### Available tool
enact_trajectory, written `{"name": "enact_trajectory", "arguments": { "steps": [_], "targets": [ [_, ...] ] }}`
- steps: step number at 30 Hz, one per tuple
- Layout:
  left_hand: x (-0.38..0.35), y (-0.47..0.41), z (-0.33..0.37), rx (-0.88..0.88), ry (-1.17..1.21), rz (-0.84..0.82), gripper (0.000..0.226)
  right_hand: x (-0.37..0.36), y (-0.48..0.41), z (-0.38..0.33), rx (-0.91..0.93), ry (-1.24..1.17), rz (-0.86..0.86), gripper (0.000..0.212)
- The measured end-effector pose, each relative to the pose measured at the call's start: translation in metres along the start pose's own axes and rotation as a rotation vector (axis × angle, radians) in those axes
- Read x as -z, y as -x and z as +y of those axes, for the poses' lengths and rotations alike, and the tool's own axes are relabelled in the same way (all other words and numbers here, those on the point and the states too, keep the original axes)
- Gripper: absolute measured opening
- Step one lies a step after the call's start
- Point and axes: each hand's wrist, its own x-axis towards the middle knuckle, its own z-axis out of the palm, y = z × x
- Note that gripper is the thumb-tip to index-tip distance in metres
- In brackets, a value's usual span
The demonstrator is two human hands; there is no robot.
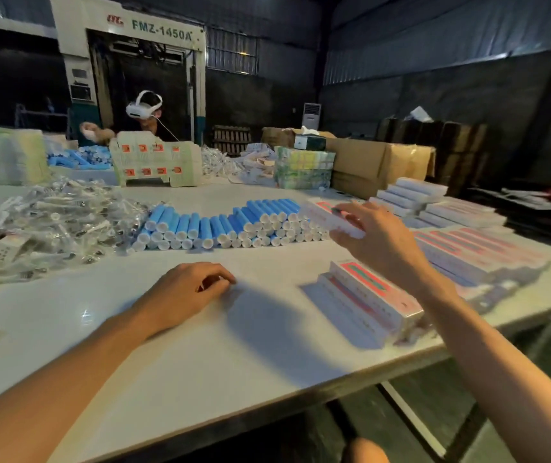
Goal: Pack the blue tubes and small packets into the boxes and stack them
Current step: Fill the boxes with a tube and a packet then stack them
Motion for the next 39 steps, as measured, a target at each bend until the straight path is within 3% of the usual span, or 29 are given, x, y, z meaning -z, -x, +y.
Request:
{"name": "enact_trajectory", "arguments": {
  "steps": [8,20,22,27,33,39],
  "targets": [
    [0.001,0.001,0.005,-0.021,-0.005,-0.082,0.016,0.024,0.050,0.084,-0.161,0.495,-0.051,0.044],
    [0.002,0.003,-0.004,-0.004,0.028,-0.086,0.019,0.041,0.051,0.074,-0.198,0.508,-0.147,0.044],
    [0.002,0.002,-0.004,0.002,0.020,-0.085,0.018,0.042,0.045,0.067,-0.178,0.488,-0.100,0.045],
    [0.004,0.002,-0.001,0.045,0.008,-0.041,0.014,0.021,0.007,-0.004,-0.052,0.138,0.031,0.034],
    [0.014,0.001,0.000,0.135,-0.129,0.074,0.012,-0.053,-0.035,-0.116,0.123,-0.288,0.017,0.013],
    [0.022,-0.001,-0.004,0.379,-0.276,0.298,0.022,-0.161,-0.050,-0.180,-0.031,-0.703,-0.191,0.018]
  ]
}}
